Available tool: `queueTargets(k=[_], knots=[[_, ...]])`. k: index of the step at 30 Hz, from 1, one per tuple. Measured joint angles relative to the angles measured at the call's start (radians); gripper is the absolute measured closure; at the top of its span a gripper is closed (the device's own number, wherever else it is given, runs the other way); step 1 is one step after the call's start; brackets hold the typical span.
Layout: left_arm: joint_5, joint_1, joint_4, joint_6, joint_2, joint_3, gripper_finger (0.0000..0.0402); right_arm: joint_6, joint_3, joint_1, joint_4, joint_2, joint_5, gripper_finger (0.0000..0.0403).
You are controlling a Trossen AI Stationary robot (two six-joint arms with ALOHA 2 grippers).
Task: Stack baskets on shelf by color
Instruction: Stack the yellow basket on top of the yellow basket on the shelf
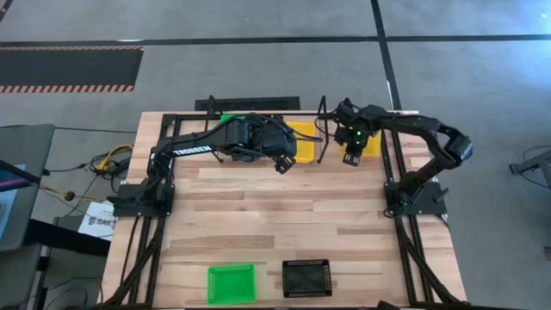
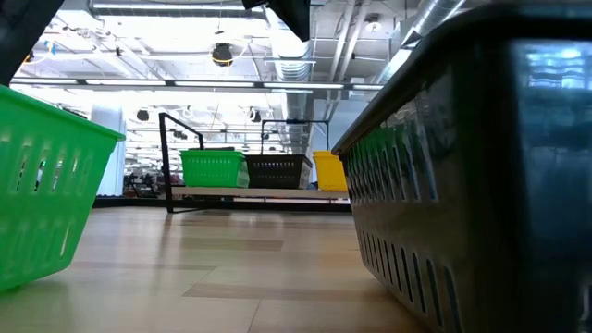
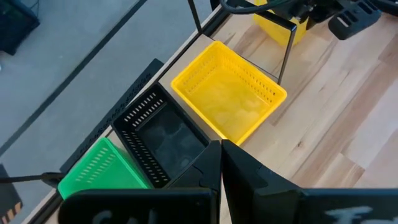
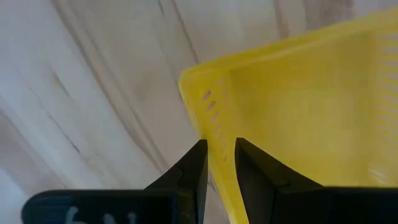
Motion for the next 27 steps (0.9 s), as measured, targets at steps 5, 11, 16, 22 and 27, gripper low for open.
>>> queueTargets(k=[5,11,16,22,27], knots=[[0.0,0.0,0.0,0.001,0.0,0.0,0.0401,0.002,-0.043,-0.004,0.002,0.016,-0.002,0.03],[0.001,0.0,0.0,0.016,0.0,0.0,0.0401,0.006,-0.03,-0.001,-0.03,0.018,-0.002,0.03],[0.002,0.0,0.0,0.012,0.0,0.0,0.0401,0.012,0.0,-0.001,-0.057,0.018,-0.002,0.03],[0.002,0.0,0.0,0.0,0.0,0.0,0.0401,0.012,0.002,-0.001,-0.055,0.018,-0.002,0.03],[0.002,0.0,0.0,-0.008,0.0,0.0,0.0401,0.012,0.002,-0.001,-0.026,0.018,-0.002,0.03]])
